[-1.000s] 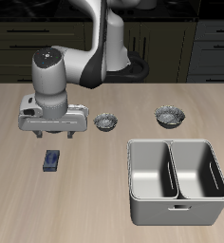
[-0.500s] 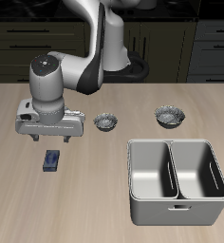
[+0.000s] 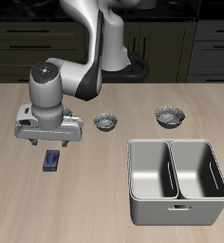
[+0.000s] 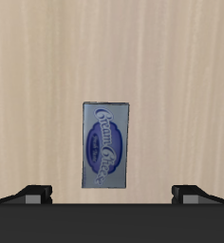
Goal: Place the cream cheese in the middle-sized bowl
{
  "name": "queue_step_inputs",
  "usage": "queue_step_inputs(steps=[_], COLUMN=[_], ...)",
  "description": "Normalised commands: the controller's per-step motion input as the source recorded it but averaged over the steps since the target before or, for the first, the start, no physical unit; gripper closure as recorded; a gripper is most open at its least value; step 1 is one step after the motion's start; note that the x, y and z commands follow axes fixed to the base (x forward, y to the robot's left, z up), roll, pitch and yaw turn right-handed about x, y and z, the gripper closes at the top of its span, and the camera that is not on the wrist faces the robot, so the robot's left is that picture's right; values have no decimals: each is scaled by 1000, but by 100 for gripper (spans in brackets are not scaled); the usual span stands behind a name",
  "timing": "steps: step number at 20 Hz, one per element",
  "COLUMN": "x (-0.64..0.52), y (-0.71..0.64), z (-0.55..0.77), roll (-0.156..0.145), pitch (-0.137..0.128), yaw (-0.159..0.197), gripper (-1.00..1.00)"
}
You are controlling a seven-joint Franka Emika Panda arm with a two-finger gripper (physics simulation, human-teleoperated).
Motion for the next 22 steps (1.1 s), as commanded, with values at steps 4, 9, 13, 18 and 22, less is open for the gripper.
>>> queue_step_inputs(steps=[4, 9, 13, 18, 22], x=[26, 11, -46, 15, 1], y=[12, -47, -22, -47, 24], z=[-192, -113, -99, -170, -193], roll=[4, -14, 10, -8, 3], pitch=[27, 15, 15, 38, 36], yaw=[1, 1, -18, -22, -10], gripper=[-100, -100, -100, -100, -100])
